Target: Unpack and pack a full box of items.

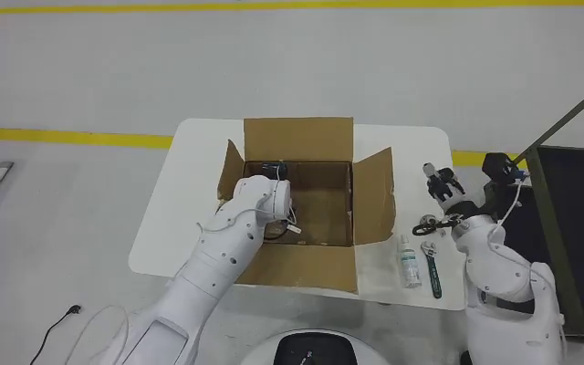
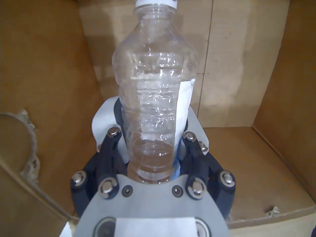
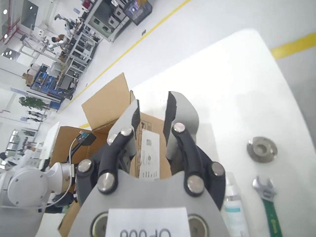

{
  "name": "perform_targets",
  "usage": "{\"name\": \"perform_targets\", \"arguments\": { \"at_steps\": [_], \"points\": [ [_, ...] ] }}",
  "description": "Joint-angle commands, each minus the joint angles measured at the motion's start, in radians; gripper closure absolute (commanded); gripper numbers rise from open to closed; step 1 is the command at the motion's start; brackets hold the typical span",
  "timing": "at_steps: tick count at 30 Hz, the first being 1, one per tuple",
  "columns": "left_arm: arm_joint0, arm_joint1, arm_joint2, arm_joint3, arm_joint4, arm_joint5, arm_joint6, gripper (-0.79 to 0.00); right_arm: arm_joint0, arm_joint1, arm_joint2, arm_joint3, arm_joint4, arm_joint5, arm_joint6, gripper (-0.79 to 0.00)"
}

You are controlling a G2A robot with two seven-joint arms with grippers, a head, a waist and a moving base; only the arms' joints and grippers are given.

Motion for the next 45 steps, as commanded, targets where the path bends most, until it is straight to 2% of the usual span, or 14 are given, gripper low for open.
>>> {"name": "perform_targets", "arguments": {
  "at_steps": [1, 3, 5, 6, 8, 14, 15, 17, 19, 21, 41, 42, 43, 45],
  "points": [
    [-0.002, -0.002, 0.003, 0.014, 0.005, 0.001, 0.005, 0.0, 0.001, -0.002, -0.007, 0.02, 0.047, 0.03, 0.01, -0.48],
    [-0.004, -0.005, 0.005, 0.025, 0.007, 0.002, 0.009, 0.0, 0.002, -0.003, -0.017, 0.022, 0.088, 0.036, 0.015, -0.496],
    [-0.007, -0.007, 0.006, 0.033, 0.009, 0.003, 0.011, 0.0, 0.002, -0.002, -0.03, 0.025, 0.099, 0.035, 0.031, -0.603],
    [-0.008, -0.008, 0.006, 0.035, 0.009, 0.003, 0.011, 0.0, 0.004, -0.002, -0.037, 0.023, 0.117, 0.031, 0.035, -0.702],
    [-0.011, -0.01, 0.003, 0.04, 0.007, 0.005, 0.013, 0.0, 0.007, -0.002, -0.049, 0.02, 0.134, 0.021, 0.036, -0.785],
    [-0.015, -0.014, -0.002, 0.052, 0.009, 0.007, 0.022, 0.0, 0.009, 0.007, -0.101, 0.026, 0.116, -0.034, 0.102, -0.785],
    [-0.016, -0.015, -0.003, 0.055, 0.009, 0.007, 0.022, 0.0, 0.007, 0.01, -0.108, 0.028, 0.097, -0.048, 0.12, -0.757],
    [-0.018, -0.016, -0.007, 0.06, 0.008, 0.008, 0.027, 0.0, 0.001, 0.013, -0.117, 0.037, 0.082, -0.045, 0.137, -0.379],
    [-0.021, -0.017, -0.012, 0.066, 0.006, 0.008, 0.032, 0.0, -0.003, 0.014, -0.122, 0.045, 0.082, -0.04, 0.139, -0.256],
    [-0.023, -0.017, -0.019, 0.075, 0.003, 0.008, 0.037, 0.0, -0.008, 0.016, -0.127, 0.054, 0.08, -0.041, 0.138, 0.0],
    [-0.013, -0.038, 0.0, 0.15, 0.0, -0.014, 0.075, -0.009, -0.027, 0.035, -0.138, 0.043, 0.083, -0.028, 0.133, 0.0],
    [-0.014, -0.04, 0.001, 0.157, 0.001, -0.013, 0.078, -0.065, -0.027, 0.035, -0.138, 0.043, 0.084, -0.028, 0.133, 0.0],
    [-0.014, -0.041, 0.003, 0.165, 0.001, -0.013, 0.079, -0.222, -0.029, 0.036, -0.139, 0.043, 0.085, -0.029, 0.133, 0.0],
    [-0.016, -0.044, 0.004, 0.178, -0.003, -0.011, 0.083, -0.785, -0.03, 0.038, -0.139, 0.044, 0.085, -0.03, 0.132, 0.0]
  ]
}}
